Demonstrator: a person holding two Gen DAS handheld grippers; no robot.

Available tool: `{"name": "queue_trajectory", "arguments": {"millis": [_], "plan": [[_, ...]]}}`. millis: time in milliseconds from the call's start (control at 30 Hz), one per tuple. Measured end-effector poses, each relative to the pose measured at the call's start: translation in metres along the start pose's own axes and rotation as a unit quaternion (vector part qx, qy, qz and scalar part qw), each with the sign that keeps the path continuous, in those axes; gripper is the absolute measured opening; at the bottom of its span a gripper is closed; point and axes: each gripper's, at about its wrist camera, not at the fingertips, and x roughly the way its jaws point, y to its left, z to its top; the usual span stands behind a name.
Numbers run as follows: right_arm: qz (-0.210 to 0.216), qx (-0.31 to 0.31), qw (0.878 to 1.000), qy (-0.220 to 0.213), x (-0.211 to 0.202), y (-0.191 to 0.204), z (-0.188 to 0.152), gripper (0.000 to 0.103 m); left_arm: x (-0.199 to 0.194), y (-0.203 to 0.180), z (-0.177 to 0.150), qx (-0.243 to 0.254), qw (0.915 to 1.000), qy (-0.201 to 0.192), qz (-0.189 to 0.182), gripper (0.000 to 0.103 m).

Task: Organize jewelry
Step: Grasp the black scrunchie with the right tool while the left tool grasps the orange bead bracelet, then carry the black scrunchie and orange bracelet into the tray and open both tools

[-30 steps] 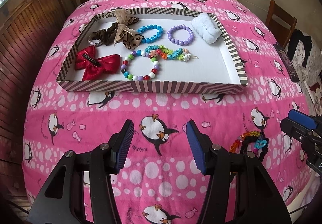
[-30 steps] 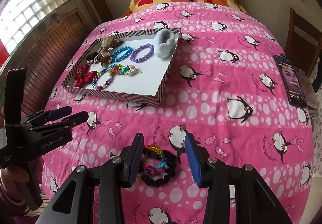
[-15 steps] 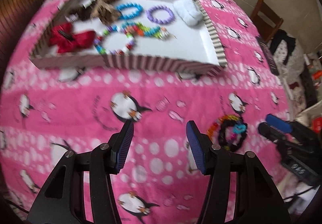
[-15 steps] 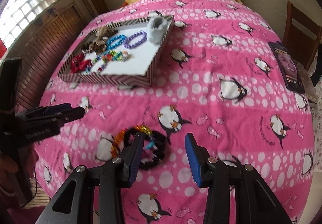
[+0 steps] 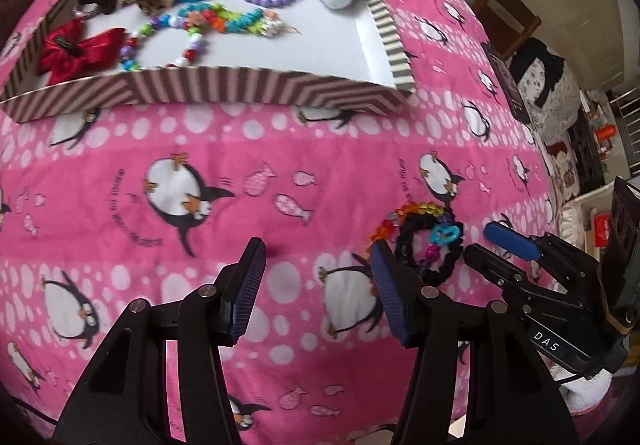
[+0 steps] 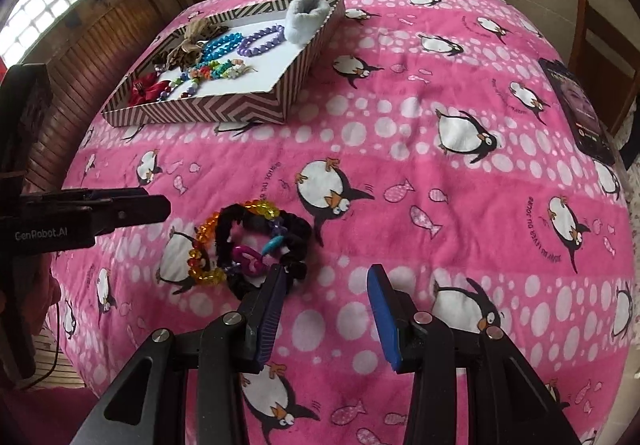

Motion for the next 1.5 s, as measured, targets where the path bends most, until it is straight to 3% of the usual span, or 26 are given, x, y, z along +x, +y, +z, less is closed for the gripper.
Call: {"name": "queue_trajectory", "arguments": {"millis": [233, 367, 567, 833, 967, 1000, 1100, 1167, 1333, 1400, 1467, 1500], "plan": [[0.015, -0.001, 1.0, -0.005, 0.002, 0.0, 0.002, 0.04, 0.013, -0.011, 0.0, 0.034, 0.9988, 0.014, 0.034, 0.054], [0.017, -0.001, 1.0, -0.003, 0.008, 0.001, 0.003, 0.04, 0.017, -0.02, 0.002, 0.054, 0.9979, 0.016, 0.03, 0.054], [0.02, -0.011, 1.0, 0.002, 0.013, 0.004, 0.005, 0.04, 0.029, -0.036, 0.003, 0.099, 0.9928, 0.014, 0.065, 0.054], [0.019, -0.016, 1.0, 0.005, 0.018, 0.006, 0.006, 0.04, 0.026, -0.037, 0.002, 0.112, 0.9928, 0.027, 0.032, 0.054], [0.021, -0.018, 1.0, 0.007, 0.02, 0.005, 0.006, 0.04, 0.031, -0.046, 0.0, 0.147, 0.9873, 0.026, 0.054, 0.053], [0.021, -0.019, 1.0, 0.008, 0.021, 0.005, 0.006, 0.04, 0.034, -0.05, -0.001, 0.153, 0.9859, 0.023, 0.064, 0.051], [0.02, -0.025, 0.999, 0.007, 0.022, 0.005, 0.007, 0.04, 0.036, -0.053, -0.002, 0.171, 0.9808, 0.004, 0.093, 0.03], [0.018, -0.028, 0.999, 0.006, 0.022, 0.006, 0.007, 0.04, 0.034, -0.047, 0.001, 0.161, 0.9831, -0.003, 0.088, 0.009], [0.009, -0.048, 0.999, 0.001, 0.026, 0.016, 0.008, 0.024, 0.025, -0.027, 0.006, 0.126, 0.9912, 0.004, 0.041, 0.008], [0.0, -0.061, 0.998, -0.006, 0.028, 0.02, 0.009, 0.021, 0.019, -0.021, 0.006, 0.116, 0.9926, 0.001, 0.035, 0.008], [-0.006, -0.072, 0.997, -0.011, 0.03, 0.023, 0.009, 0.01, 0.01, -0.015, 0.005, 0.109, 0.9934, -0.007, 0.035, 0.008], [-0.008, -0.074, 0.997, -0.013, 0.029, 0.023, 0.01, 0.009, 0.005, -0.011, 0.004, 0.104, 0.9939, -0.011, 0.033, 0.008]]}}
